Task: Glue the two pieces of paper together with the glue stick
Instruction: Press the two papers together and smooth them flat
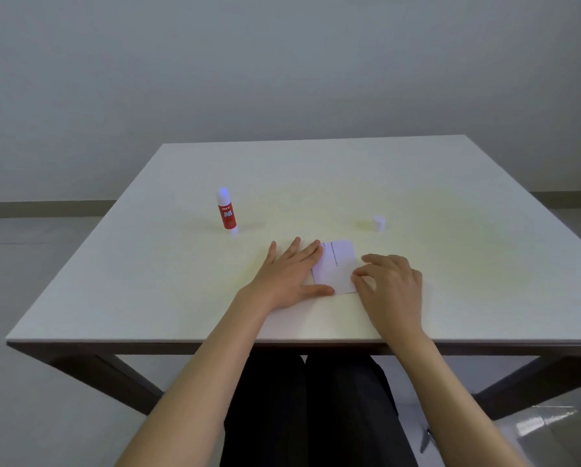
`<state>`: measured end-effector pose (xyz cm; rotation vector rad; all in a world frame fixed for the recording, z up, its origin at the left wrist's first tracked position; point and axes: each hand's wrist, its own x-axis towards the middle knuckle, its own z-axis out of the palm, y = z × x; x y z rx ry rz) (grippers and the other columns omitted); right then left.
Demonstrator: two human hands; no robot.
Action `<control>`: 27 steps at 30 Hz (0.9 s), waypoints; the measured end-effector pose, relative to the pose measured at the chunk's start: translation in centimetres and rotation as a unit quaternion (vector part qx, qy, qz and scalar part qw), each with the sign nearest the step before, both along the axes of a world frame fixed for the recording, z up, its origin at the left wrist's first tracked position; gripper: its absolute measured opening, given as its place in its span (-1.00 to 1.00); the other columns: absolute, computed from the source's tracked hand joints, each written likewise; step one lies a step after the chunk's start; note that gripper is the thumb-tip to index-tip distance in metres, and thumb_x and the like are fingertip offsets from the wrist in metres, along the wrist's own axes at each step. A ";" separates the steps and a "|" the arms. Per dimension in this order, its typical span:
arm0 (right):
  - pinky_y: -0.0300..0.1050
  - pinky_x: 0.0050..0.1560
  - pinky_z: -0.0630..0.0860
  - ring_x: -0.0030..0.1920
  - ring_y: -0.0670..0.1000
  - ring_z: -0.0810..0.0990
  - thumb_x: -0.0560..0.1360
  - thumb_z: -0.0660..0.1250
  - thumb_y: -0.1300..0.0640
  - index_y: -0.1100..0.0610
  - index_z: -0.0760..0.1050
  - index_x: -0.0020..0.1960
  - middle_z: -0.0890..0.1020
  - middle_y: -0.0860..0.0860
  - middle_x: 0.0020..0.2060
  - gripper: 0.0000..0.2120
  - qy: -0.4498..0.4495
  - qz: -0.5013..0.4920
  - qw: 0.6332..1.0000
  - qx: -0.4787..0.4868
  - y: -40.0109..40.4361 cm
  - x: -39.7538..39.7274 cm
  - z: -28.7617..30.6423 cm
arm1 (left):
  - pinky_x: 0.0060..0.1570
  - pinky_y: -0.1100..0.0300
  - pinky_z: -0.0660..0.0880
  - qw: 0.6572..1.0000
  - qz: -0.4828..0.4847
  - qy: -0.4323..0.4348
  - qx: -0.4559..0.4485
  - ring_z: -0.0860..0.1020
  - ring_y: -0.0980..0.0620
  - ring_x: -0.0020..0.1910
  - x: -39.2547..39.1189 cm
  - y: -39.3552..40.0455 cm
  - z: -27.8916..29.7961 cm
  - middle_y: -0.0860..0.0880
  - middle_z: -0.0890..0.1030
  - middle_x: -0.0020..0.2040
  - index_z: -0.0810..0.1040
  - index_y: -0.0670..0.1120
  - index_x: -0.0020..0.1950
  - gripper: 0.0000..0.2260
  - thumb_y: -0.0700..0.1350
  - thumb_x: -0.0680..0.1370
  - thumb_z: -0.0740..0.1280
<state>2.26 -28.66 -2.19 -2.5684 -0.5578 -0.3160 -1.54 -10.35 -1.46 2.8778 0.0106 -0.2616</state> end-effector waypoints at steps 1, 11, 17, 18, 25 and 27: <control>-0.04 0.20 0.19 0.33 0.08 0.41 0.52 0.28 0.12 0.10 0.67 -0.08 0.62 -0.06 0.20 -0.81 -0.006 0.019 1.000 -0.022 0.6 -0.3 0.0 | 0.46 -0.12 -0.31 1.000 0.004 0.002 -0.003 -0.22 0.04 0.55 -0.3 0.7 0.0 0.13 -0.14 0.58 -0.15 0.02 0.56 -0.23 0.33 0.51 0.11; 0.09 0.38 -0.12 0.36 0.10 0.41 0.59 0.09 0.00 0.09 0.59 0.08 0.66 -0.01 0.10 -0.67 -0.051 0.069 0.989 -0.122 4.0 -2.2 0.2 | 0.45 -0.15 -0.34 1.000 -0.013 0.003 0.004 -0.28 0.04 0.53 -2.8 4.1 -0.4 0.16 -0.19 0.56 -0.23 0.06 0.55 -0.21 0.36 0.50 0.07; 0.27 0.32 -0.52 0.55 0.10 -0.21 0.35 -0.45 -0.42 -0.01 -0.19 0.55 -0.08 -0.10 0.57 -0.14 0.045 0.185 0.957 -0.218 5.4 -1.9 -1.4 | 0.45 -0.14 -0.34 0.999 -0.030 0.008 0.026 -0.31 0.04 0.52 -2.6 4.3 -0.3 0.16 -0.24 0.56 -0.25 0.05 0.54 -0.26 0.30 0.54 0.06; 0.28 0.34 -0.50 0.55 0.09 -0.24 0.33 -0.45 -0.44 -0.02 -0.22 0.54 -0.12 -0.13 0.56 -0.12 0.066 0.171 0.960 -0.213 5.5 -1.1 -1.4 | 0.45 -0.14 -0.34 0.999 -0.029 0.008 0.022 -0.31 0.05 0.52 -2.6 4.3 -0.3 0.16 -0.23 0.56 -0.25 0.05 0.54 -0.25 0.31 0.53 0.07; 0.28 0.39 -0.45 0.53 0.07 -0.33 0.40 -0.33 -0.44 0.08 -0.28 0.54 -0.22 -0.03 0.56 -0.13 0.092 0.123 0.953 -0.261 5.9 0.8 -0.6 | 0.45 -0.15 -0.34 0.999 -0.018 0.020 0.017 -0.30 0.08 0.52 -2.4 4.2 -0.1 0.17 -0.23 0.56 -0.25 0.05 0.54 -0.18 0.39 0.48 0.06; 0.26 0.41 -0.44 0.53 0.07 -0.33 0.40 -0.33 -0.44 0.10 -0.27 0.54 -0.22 0.01 0.56 -0.12 0.082 0.127 0.957 -0.246 5.0 -1.0 -1.0 | 0.45 -0.15 -0.34 0.999 -0.021 0.019 0.022 -0.30 0.07 0.52 -2.4 4.2 -0.2 0.16 -0.24 0.56 -0.25 0.04 0.55 -0.19 0.37 0.49 0.07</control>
